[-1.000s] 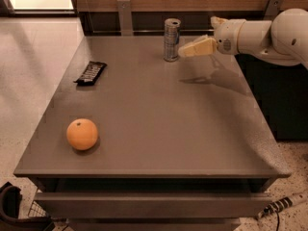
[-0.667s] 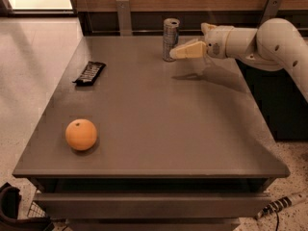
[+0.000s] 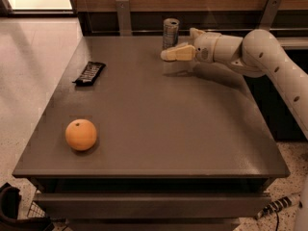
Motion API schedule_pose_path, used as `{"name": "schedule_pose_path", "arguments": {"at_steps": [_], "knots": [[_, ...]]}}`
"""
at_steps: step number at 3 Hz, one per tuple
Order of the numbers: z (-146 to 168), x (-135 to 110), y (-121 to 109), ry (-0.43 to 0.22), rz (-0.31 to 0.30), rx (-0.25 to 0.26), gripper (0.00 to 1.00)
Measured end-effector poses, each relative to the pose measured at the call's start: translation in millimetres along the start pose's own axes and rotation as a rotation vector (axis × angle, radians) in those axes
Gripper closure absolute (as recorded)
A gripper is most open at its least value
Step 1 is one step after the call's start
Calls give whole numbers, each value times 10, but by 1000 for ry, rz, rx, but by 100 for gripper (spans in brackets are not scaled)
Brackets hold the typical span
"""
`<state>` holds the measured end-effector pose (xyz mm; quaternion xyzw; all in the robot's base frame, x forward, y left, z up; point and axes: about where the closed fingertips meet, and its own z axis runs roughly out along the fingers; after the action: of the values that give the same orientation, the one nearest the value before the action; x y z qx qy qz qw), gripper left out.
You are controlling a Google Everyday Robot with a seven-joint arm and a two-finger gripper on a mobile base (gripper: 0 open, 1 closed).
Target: Move redbull can near orange
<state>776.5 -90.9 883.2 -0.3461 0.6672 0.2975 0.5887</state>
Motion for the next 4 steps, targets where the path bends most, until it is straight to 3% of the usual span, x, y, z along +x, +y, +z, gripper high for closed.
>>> {"name": "schedule_pose_path", "arguments": {"at_steps": [1, 3, 4], "knots": [[129, 18, 13, -33, 0, -20, 5], [253, 15, 59, -54, -17, -39, 52], [292, 14, 88, -55, -16, -46, 83]]}}
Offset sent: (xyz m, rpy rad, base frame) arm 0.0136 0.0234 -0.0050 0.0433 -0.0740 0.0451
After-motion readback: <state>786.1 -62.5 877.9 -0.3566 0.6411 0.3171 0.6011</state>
